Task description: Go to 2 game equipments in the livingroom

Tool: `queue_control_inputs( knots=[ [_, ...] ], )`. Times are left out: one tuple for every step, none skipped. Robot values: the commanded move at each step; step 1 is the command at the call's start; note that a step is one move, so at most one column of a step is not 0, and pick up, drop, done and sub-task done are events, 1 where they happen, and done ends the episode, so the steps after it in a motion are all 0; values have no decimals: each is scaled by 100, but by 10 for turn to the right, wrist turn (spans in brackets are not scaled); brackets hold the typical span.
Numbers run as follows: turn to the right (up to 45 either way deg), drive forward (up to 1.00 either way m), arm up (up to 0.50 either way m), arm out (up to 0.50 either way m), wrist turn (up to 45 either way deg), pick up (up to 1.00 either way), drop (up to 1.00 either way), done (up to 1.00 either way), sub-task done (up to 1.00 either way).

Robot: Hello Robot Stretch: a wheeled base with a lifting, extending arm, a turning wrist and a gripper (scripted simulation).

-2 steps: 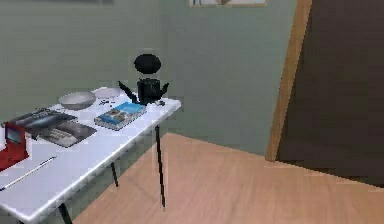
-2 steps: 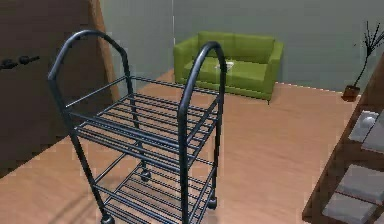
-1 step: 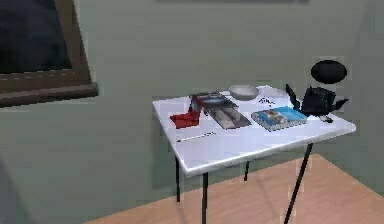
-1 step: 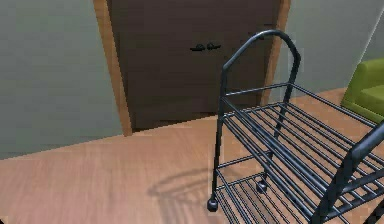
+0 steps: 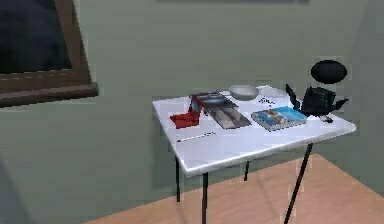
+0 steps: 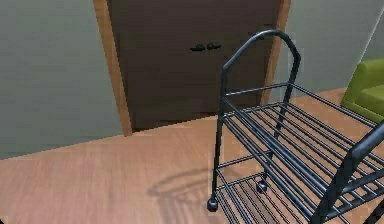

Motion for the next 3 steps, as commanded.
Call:
queue_control_inputs(
  knots=[
    [450, 0, 0, 0, 0, 0, 0, 0, 0],
    [240, 0, 0, 0, 0, 0, 0, 0, 0],
    [0, 100, 0, 0, 0, 0, 0, 0, 0]
  ],
)
